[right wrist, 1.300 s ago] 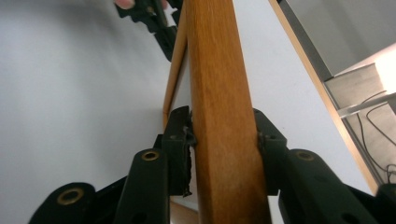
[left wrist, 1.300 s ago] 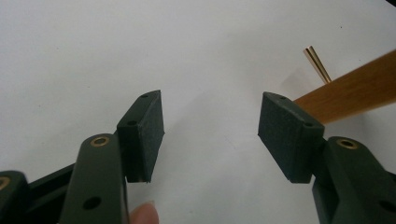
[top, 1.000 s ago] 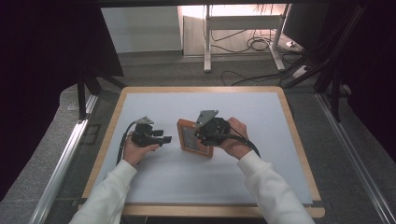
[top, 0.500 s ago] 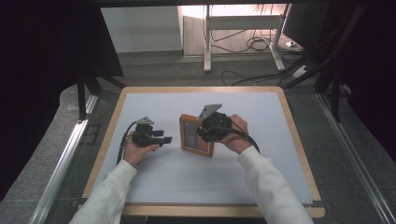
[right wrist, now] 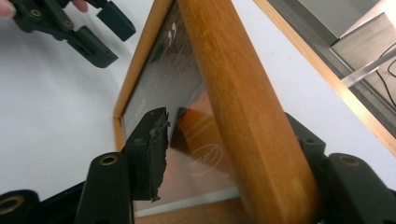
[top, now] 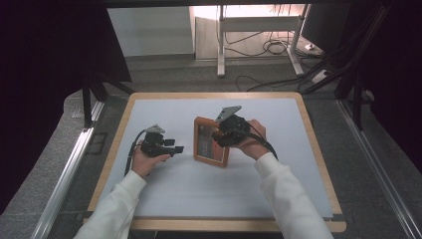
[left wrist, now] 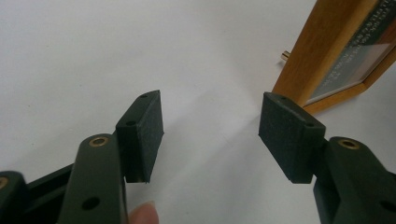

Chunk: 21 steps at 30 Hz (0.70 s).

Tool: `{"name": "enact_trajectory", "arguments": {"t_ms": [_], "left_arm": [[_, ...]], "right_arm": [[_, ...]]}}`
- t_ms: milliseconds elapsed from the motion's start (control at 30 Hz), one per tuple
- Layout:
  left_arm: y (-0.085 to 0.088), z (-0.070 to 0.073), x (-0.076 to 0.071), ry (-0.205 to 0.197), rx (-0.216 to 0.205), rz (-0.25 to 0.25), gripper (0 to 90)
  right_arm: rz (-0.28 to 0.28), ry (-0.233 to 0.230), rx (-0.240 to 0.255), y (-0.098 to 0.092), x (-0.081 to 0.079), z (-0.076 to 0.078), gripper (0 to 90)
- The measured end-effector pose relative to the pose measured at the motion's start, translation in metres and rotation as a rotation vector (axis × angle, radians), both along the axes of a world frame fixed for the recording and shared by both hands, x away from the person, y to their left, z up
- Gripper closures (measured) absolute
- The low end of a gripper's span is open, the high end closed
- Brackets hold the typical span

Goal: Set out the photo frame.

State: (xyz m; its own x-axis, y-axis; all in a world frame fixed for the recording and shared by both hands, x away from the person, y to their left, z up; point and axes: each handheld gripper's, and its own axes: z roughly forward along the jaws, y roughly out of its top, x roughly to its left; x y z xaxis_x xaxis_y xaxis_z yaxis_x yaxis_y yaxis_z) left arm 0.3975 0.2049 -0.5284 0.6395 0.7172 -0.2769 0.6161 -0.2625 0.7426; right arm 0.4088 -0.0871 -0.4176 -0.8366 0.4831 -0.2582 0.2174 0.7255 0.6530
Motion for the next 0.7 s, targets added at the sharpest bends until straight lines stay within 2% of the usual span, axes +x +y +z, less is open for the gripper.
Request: {"name": "enact_trajectory", "arguments": {"t_ms": [300, 500, 700], "left_arm": [[-0.001, -0.001, 0.000, -0.007, 0.008, -0.007, 39.5], [-0.001, -0.001, 0.000, 0.000, 0.007, -0.006, 39.4], [-0.002, 0.000, 0.000, -0.007, 0.010, -0.013, 40.3]], "right_arm": [[-0.027, 0.031, 0.013, -0.005, 0.014, -0.007, 37.3], [-0.029, 0.019, 0.004, -0.005, 0.013, -0.008, 35.0], [-0.053, 0.023, 0.030, -0.006, 0.012, -0.007, 31.1]]}}
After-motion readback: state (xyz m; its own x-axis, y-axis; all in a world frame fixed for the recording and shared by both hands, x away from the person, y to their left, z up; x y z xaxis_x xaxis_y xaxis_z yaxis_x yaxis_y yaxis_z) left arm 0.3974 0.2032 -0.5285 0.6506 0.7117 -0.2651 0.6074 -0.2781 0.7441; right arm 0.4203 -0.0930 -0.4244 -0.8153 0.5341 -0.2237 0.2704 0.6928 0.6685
